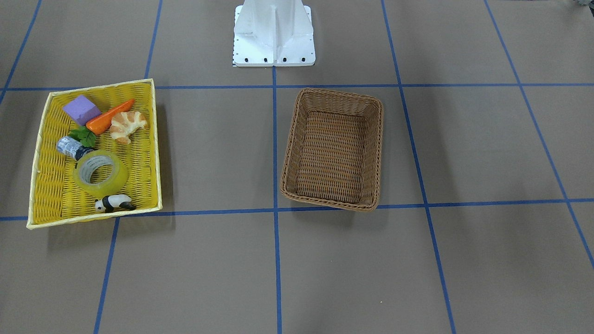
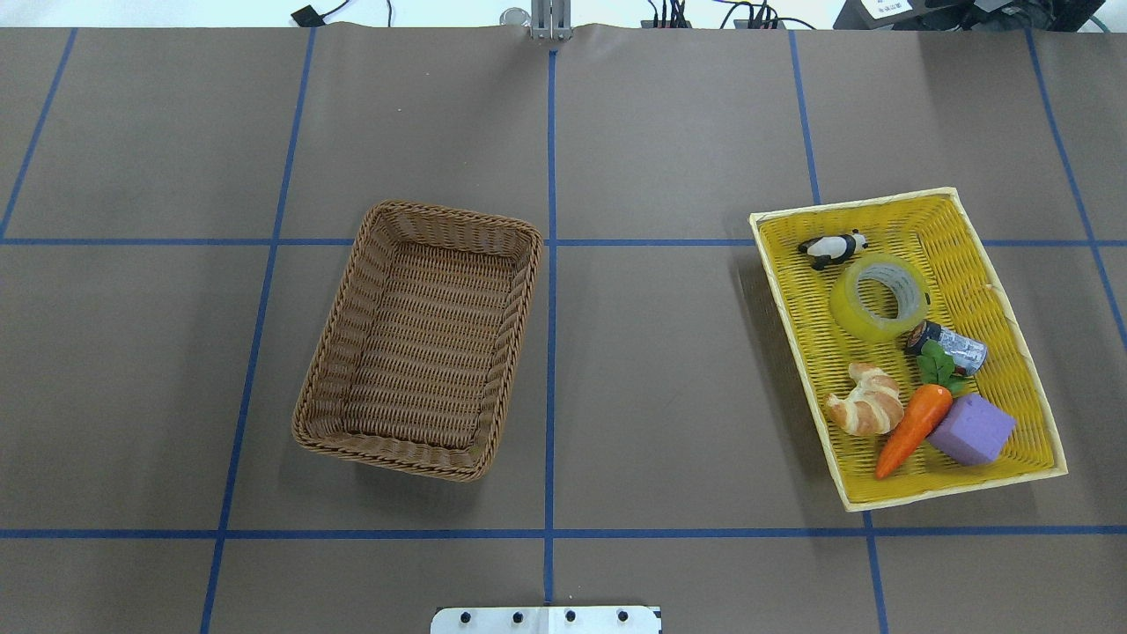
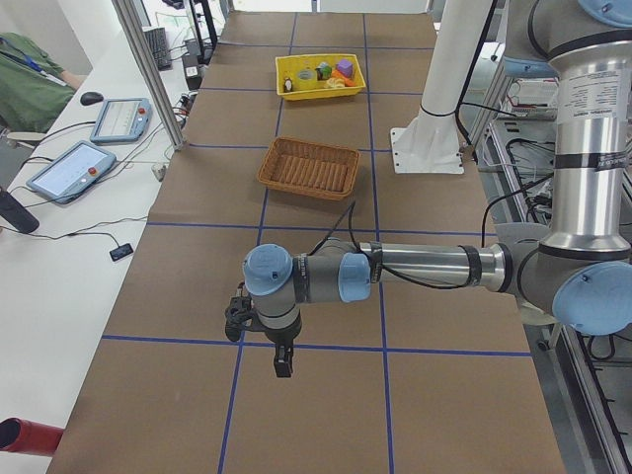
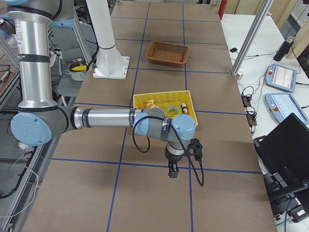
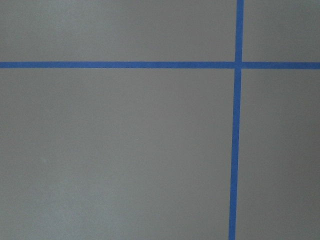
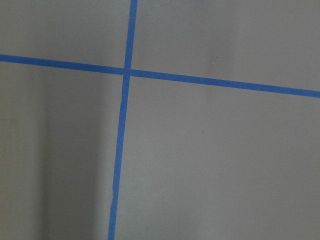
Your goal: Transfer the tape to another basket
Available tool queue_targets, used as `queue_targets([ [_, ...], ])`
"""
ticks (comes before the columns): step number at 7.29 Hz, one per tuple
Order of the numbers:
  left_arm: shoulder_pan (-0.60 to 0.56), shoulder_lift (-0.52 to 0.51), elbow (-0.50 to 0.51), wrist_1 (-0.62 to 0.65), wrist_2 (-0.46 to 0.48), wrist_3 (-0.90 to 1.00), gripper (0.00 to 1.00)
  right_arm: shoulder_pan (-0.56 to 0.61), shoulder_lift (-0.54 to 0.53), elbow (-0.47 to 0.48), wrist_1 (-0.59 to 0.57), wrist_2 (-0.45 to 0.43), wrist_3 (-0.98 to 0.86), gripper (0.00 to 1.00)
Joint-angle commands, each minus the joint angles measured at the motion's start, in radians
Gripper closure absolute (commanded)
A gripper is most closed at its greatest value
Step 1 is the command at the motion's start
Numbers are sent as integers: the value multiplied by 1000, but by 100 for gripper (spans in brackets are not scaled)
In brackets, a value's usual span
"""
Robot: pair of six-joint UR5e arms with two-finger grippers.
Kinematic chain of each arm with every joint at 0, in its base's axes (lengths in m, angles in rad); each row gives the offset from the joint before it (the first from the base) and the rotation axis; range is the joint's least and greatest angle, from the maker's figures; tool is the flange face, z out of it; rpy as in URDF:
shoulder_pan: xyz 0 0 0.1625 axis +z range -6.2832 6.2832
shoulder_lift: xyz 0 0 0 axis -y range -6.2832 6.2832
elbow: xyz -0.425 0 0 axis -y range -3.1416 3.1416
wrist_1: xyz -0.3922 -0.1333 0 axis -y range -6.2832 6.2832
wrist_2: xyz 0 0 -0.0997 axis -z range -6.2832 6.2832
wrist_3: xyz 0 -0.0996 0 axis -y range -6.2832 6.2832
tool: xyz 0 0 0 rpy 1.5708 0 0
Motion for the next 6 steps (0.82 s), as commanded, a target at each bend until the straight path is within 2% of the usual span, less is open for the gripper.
queue_targets([
  [1, 1, 2, 2, 0, 1, 1, 2, -28, 4, 1, 2, -7, 15, 0],
  [6, 1, 2, 0, 1, -7, 0, 2, -28, 6, 38, 8, 6, 12, 0],
])
